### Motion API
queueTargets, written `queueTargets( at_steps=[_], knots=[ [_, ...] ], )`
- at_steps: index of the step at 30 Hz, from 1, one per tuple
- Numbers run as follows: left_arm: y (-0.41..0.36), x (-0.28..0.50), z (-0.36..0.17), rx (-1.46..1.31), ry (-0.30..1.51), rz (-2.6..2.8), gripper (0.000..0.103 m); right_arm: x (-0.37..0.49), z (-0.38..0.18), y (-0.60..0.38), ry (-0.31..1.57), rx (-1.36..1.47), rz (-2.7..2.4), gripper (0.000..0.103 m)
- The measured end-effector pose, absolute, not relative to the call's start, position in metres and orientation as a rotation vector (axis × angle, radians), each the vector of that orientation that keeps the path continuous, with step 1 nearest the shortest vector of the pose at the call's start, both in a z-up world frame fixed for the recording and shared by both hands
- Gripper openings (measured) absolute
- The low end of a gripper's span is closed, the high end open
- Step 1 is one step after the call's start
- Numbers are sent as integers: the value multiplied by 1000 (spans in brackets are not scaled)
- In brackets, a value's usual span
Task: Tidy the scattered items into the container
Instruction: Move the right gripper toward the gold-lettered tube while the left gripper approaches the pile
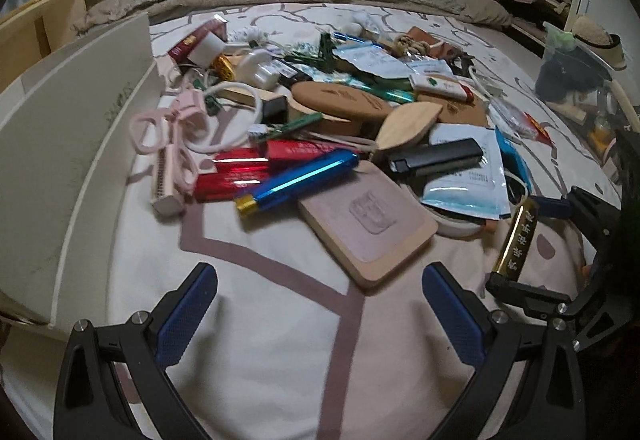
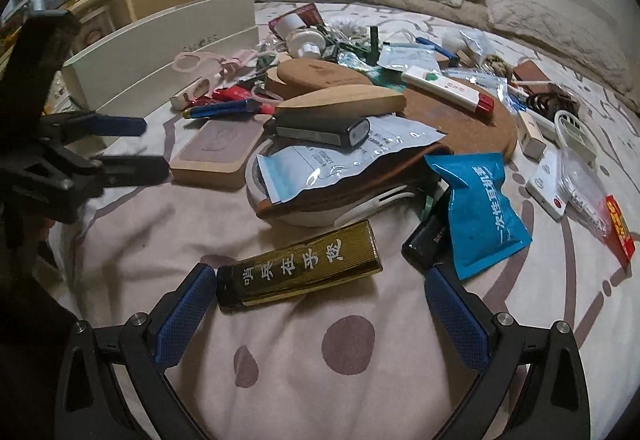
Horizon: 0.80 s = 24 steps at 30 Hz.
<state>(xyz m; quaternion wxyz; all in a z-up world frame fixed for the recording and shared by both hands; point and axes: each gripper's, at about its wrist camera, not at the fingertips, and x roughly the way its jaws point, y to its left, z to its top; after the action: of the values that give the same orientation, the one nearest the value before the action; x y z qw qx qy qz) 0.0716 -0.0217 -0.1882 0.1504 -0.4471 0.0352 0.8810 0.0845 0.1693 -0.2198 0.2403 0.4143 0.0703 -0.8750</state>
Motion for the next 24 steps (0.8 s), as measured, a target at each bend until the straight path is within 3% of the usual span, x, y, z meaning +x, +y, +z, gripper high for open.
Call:
queueTargets(
  at_steps=[24],
  knots=[
    [9, 51, -209, -1246, 131, 2585, 103, 88, -229, 168, 185, 1042, -2476, 103]
  ],
)
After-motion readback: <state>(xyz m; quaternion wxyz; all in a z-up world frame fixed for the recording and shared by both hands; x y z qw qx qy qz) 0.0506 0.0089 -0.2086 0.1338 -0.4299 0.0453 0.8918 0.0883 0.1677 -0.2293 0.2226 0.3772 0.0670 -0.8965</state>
